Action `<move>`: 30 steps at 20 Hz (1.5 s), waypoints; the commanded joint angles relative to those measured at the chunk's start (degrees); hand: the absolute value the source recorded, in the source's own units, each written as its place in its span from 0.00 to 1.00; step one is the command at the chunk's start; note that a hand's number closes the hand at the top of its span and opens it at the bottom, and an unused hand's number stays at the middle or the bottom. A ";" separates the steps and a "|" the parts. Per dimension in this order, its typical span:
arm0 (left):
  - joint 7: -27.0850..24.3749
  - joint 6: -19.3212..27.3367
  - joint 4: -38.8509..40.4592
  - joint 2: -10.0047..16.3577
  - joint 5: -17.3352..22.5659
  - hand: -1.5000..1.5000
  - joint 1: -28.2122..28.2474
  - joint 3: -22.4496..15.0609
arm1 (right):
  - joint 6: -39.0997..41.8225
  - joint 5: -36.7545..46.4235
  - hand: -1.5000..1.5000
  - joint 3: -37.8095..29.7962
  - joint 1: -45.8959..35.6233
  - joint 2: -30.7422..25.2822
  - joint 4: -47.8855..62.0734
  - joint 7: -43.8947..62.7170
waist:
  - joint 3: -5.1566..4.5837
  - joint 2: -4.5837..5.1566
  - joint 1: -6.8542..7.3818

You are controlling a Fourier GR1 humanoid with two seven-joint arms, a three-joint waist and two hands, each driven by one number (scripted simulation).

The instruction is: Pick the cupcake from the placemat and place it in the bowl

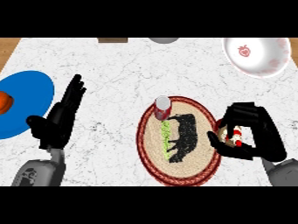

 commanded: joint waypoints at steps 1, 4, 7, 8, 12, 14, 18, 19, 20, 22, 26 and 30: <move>0.80 0.08 -3.43 -1.09 -0.92 0.50 3.33 -1.62 | -2.23 3.69 1.00 -2.61 1.20 -0.19 -8.10 7.76 | -0.07 -0.10 0.32; -2.02 -0.19 2.17 -1.37 -1.15 0.50 0.16 0.09 | -0.30 4.00 1.00 -6.87 2.32 -3.18 -11.21 12.41 | -0.08 0.01 0.14; 1.72 0.63 -0.87 -2.04 -2.17 0.50 -0.52 -0.99 | 1.48 6.50 1.00 -8.21 -0.58 -3.32 -17.34 22.20 | -0.08 -0.02 0.29; -1.00 -2.28 -1.06 -0.82 -0.63 0.50 1.60 0.01 | 2.87 5.44 1.00 -11.33 1.05 -2.73 -14.38 17.52 | -0.06 0.03 0.41; -0.03 -3.65 1.19 0.57 0.46 0.50 -1.39 2.44 | 5.32 3.24 1.00 -15.98 -2.95 -2.58 -15.46 23.80 | -0.05 0.06 0.42; 0.89 -1.78 -1.90 -1.11 -1.38 0.50 1.26 0.13 | 4.81 7.91 1.00 -15.45 -9.70 -1.08 -10.84 29.50 | -0.06 0.07 0.92; -0.69 -1.15 -0.81 -2.17 -2.34 0.50 1.87 0.02 | 11.18 4.81 1.00 -20.90 -14.99 -3.47 -6.20 30.91 | -0.06 0.12 0.86; 0.80 -0.38 -1.47 -2.62 -2.63 0.50 -0.12 -0.30 | 6.01 12.83 1.00 -16.15 -18.71 -0.90 -1.57 33.45 | -0.08 0.24 1.46; -2.33 -0.76 0.32 -3.07 -3.19 0.50 1.34 -1.04 | 4.34 13.58 1.00 -18.03 -15.09 -1.43 1.01 28.83 | -0.06 0.30 1.18; -2.13 -2.13 0.11 -2.08 -1.88 0.50 1.68 0.30 | 6.58 14.21 1.00 -19.24 -18.52 -2.27 4.55 29.85 | -0.06 0.22 1.11; -0.16 -1.39 0.40 -3.39 -2.24 0.50 -0.70 -0.42 | 3.57 19.71 1.00 -20.87 -24.91 -3.62 17.81 24.96 | -0.03 0.47 1.68; -0.95 -3.45 0.65 -1.94 -1.43 0.50 -0.25 0.42 | 2.64 20.59 1.00 -23.86 -31.77 -3.12 32.63 20.18 | -0.02 0.63 2.19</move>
